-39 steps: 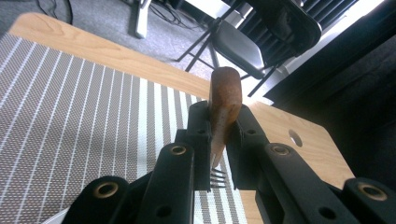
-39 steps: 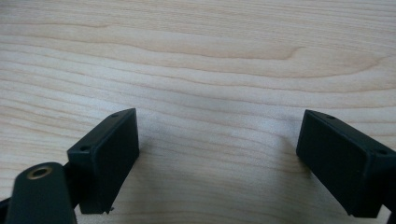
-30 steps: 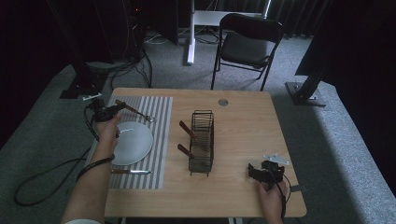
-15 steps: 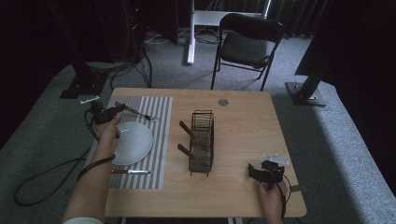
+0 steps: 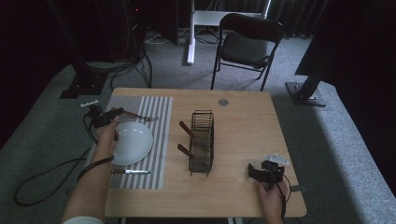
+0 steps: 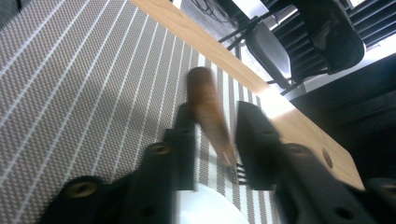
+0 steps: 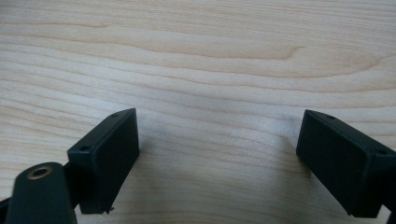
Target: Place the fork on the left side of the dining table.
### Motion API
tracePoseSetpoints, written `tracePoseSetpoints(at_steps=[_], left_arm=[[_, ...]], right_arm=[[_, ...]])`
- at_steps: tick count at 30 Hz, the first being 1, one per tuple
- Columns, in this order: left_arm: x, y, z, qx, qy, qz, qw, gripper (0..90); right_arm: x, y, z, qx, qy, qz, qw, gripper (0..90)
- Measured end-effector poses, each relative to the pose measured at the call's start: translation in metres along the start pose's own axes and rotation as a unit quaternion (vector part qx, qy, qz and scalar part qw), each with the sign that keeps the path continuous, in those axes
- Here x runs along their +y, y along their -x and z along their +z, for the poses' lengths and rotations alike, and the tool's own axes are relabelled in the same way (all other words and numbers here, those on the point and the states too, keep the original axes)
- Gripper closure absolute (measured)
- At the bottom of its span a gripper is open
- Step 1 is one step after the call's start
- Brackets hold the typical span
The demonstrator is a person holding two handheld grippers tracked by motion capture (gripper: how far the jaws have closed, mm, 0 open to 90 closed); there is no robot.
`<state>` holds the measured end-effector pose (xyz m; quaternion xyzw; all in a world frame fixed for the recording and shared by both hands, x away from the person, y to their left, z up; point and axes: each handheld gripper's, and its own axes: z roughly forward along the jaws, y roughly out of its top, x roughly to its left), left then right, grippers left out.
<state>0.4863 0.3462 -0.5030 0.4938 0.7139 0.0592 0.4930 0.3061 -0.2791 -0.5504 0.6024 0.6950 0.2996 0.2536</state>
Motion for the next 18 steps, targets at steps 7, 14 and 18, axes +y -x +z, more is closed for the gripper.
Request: tracePoseSetpoints(at_steps=[7,14,18], left_arm=[[-0.003,-0.006,0.007,0.017,-0.028,-0.014,0.9994,55.3],[-0.005,-0.008,0.015,0.06,-0.041,-0.037,0.9967,44.9],[-0.004,-0.006,0.018,0.083,-0.046,-0.028,0.9951,39.6]], right_arm=[[0.0,0.0,0.0,-0.001,0.0,0.001,1.0,12.7],[0.0,0.0,0.0,-0.001,0.0,0.001,1.0,12.8],[0.0,0.0,0.0,-0.002,0.0,0.002,1.0,12.7]])
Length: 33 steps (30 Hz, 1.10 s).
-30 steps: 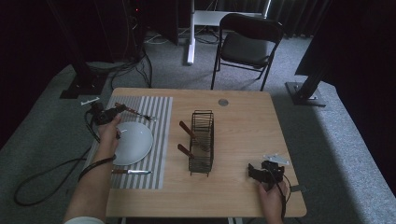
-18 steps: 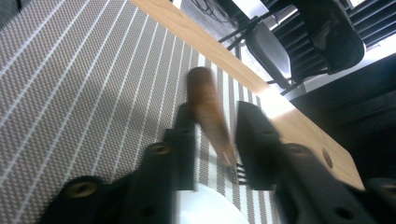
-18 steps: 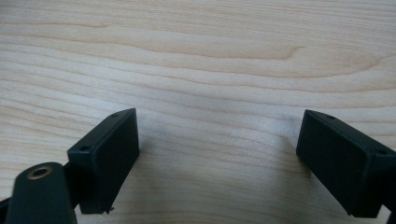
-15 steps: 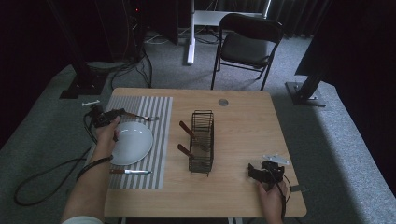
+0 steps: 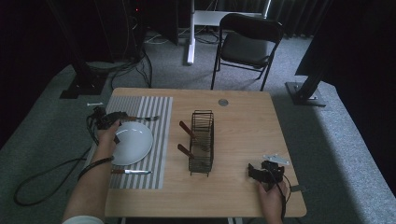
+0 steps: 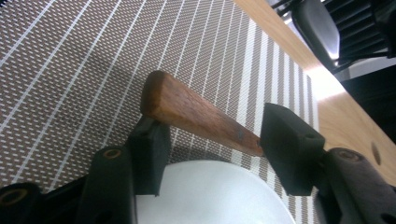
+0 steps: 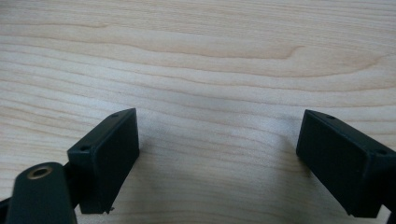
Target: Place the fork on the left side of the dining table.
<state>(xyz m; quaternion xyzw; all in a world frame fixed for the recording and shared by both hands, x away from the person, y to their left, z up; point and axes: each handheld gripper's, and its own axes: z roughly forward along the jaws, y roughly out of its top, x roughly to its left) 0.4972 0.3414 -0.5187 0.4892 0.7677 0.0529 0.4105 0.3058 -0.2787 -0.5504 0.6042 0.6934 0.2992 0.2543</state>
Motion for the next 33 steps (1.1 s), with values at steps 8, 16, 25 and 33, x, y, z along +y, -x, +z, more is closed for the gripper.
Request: tracePoseSetpoints(at_steps=[8,16,25,33], left_arm=[[-0.004,0.011,0.009,0.077,-0.002,0.097,0.9923,28.5],[-0.003,0.019,0.006,0.103,-0.011,0.144,0.9841,26.8],[-0.01,0.031,-0.008,0.109,-0.005,0.175,0.9785,19.0],[-0.018,0.034,-0.023,0.103,-0.004,0.197,0.9749,0.0]], right_arm=[[0.0,0.0,0.0,-0.001,0.0,0.001,1.0,12.8],[0.0,0.0,0.0,-0.001,0.0,0.001,1.0,12.7],[0.0,0.0,0.0,-0.001,0.0,0.001,1.0,12.7],[0.0,0.0,0.0,-0.001,0.0,0.001,1.0,12.8]])
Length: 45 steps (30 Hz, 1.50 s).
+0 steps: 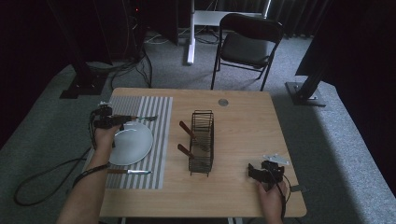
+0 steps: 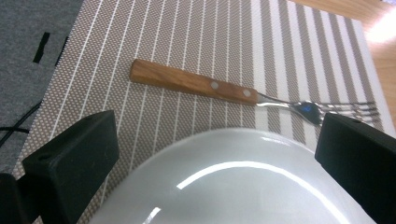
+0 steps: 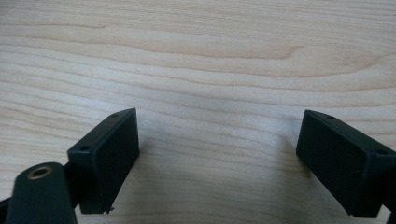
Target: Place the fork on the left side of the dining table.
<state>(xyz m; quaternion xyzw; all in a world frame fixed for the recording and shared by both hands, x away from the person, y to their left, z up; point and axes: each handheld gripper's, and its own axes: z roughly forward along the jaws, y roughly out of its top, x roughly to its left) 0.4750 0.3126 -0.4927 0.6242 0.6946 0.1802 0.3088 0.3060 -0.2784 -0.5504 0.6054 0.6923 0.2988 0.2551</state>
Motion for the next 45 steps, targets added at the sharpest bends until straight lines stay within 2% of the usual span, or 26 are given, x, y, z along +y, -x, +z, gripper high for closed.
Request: tracePoseSetpoints(at_steps=[6,13,20,24,26,28,29,36,41,45], left_arm=[[-0.007,0.005,-0.009,-0.004,0.0,0.021,0.9998,0.0],[-0.019,0.008,-0.019,-0.02,0.003,0.031,0.9993,0.0],[-0.028,0.009,-0.026,-0.009,-0.003,0.058,0.9982,0.0],[-0.033,0.009,-0.03,-0.011,-0.002,0.058,0.9982,0.0],[-0.035,0.008,-0.032,-0.02,-0.002,0.055,0.9983,0.0],[-0.038,0.009,-0.035,-0.019,0.001,0.058,0.9981,0.0],[-0.039,0.008,-0.036,-0.018,-0.001,0.067,0.9976,0.0],[-0.043,0.003,-0.044,-0.018,0.001,0.069,0.9975,0.0],[-0.055,0.001,-0.05,-0.032,0.0,0.063,0.9975,0.0],[-0.066,-0.002,-0.054,-0.038,-0.002,0.066,0.9971,0.0]], right_arm=[[0.0,0.0,0.0,0.0,0.0,0.0,1.0,12.8],[0.0,0.0,0.0,0.0,0.0,0.0,1.0,12.7],[0.0,0.0,0.0,0.0,0.0,0.0,1.0,12.7],[0.0,0.0,0.0,0.0,0.0,0.0,1.0,12.8],[0.0,0.0,0.0,0.0,0.0,0.0,1.0,12.7],[0.0,0.0,0.0,0.0,0.0,0.0,1.0,12.7],[0.0,0.0,0.0,0.0,0.0,0.0,1.0,12.8],[0.0,0.0,0.0,0.0,0.0,0.0,1.0,12.7],[0.0,0.0,0.0,0.0,0.0,0.0,1.0,12.7],[0.0,0.0,0.0,0.0,0.0,0.0,1.0,12.7]])
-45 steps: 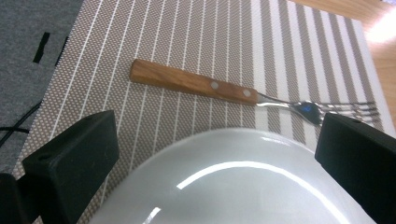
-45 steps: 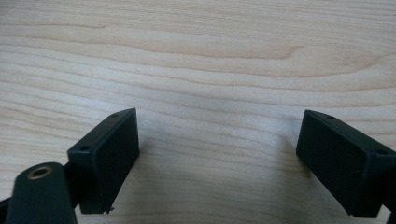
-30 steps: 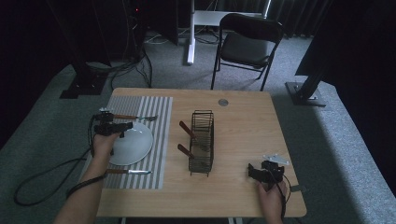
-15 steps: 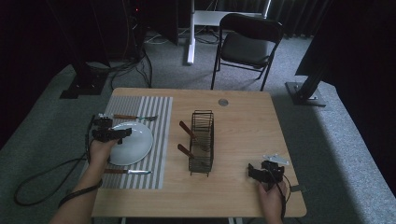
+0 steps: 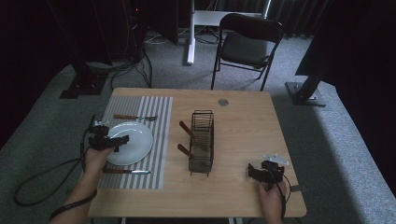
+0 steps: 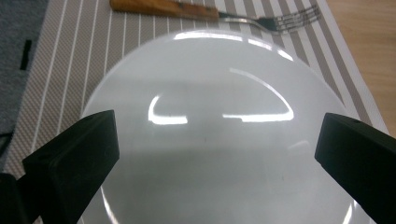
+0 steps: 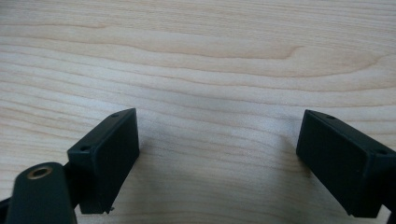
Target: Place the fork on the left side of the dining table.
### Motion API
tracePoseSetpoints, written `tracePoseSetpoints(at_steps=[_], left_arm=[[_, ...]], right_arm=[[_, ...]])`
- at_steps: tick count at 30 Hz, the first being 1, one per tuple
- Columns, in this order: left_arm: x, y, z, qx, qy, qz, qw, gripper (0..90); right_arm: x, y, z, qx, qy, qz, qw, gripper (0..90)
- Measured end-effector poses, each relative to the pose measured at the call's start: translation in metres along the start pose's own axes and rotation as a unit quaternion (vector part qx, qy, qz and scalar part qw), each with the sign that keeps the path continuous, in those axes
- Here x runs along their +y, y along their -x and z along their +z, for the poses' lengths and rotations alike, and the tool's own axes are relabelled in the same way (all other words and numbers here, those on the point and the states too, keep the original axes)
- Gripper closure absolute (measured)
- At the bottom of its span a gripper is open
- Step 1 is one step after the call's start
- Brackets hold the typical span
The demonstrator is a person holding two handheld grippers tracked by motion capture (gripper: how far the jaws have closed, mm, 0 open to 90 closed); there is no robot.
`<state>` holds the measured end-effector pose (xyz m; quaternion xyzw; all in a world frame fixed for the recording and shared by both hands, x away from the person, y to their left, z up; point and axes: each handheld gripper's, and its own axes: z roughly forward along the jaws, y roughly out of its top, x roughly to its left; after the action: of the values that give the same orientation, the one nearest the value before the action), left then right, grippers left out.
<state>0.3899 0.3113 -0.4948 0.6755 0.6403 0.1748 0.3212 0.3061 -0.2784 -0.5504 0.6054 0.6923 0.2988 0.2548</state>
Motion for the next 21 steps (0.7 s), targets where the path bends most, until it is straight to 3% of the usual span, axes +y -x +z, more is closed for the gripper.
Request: tracePoseSetpoints(at_steps=[14,17,21], left_arm=[[-0.036,-0.002,-0.018,-0.003,-0.012,0.028,0.9995,0.0],[-0.044,-0.002,-0.021,-0.011,-0.011,0.015,0.9998,0.0],[-0.055,0.001,-0.026,-0.015,-0.016,0.026,0.9994,0.0]], right_arm=[[0.0,0.0,0.0,0.0,0.0,0.0,1.0,12.8],[0.0,0.0,0.0,0.0,0.0,0.0,1.0,12.7],[0.0,0.0,0.0,0.0,0.0,0.0,1.0,12.7]])
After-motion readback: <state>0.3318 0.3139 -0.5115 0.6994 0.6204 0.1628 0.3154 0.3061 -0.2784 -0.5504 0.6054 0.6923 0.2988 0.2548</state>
